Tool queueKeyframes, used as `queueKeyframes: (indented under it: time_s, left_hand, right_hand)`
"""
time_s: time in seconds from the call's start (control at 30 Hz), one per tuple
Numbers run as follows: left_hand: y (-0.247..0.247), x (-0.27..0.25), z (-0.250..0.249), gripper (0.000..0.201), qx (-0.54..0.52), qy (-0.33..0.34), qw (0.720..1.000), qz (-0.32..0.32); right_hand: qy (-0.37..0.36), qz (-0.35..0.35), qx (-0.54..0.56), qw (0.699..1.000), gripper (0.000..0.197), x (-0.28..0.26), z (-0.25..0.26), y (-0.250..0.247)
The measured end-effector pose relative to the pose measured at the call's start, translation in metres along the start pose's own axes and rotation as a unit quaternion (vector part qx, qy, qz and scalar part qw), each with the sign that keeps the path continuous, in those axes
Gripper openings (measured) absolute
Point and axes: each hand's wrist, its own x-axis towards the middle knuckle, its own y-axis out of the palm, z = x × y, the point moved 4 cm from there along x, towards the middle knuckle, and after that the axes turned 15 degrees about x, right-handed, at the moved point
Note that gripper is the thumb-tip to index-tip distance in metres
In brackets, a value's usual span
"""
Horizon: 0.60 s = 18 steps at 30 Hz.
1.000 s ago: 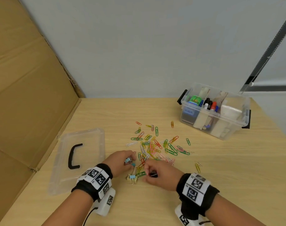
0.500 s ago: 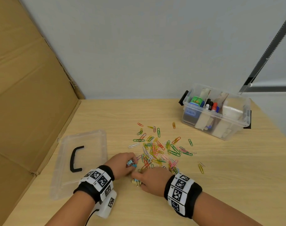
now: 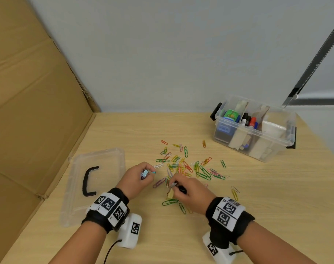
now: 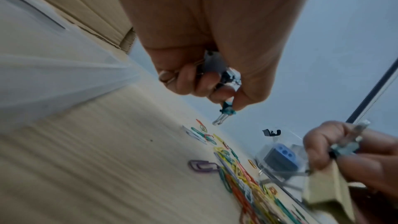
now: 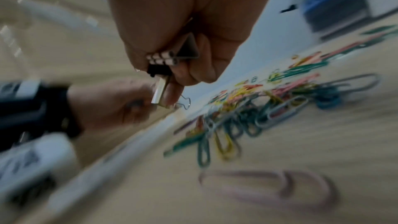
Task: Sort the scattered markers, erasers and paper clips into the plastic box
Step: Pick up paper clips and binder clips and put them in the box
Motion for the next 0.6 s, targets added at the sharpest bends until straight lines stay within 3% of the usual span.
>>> queueKeyframes:
  time_s: [0.2, 0.33, 0.5, 0.6]
  left_hand:
    - [-0.006, -0.004, 0.0, 0.008, -0.009, -0.023, 0.999, -0.027]
    - [-0.009, -0.003, -0.005, 0.01, -0.03, -0.032, 0.998, -0.05]
    - [-0.007, 0.006, -0.024, 0.014, -0.088, -0.065, 0.992, -0.069]
    - [-0.003, 0.015, -0.037, 0.016, -0.123, -0.084, 0.987, -0.062]
  right_hand:
    - [0.037, -0.118, 0.166, 0.978, 0.015, -0.008, -0.005, -0.058]
    - [0.054, -0.207, 0.242, 0.946, 0.018, -0.022, -0.011, -0.107]
    - [0.022, -0.299, 0.329, 0.895, 0.021, -0.049, -0.013, -0.184]
    - [0.006, -0.342, 0.313, 0.886, 0.022, -0.062, -0.01, -0.233]
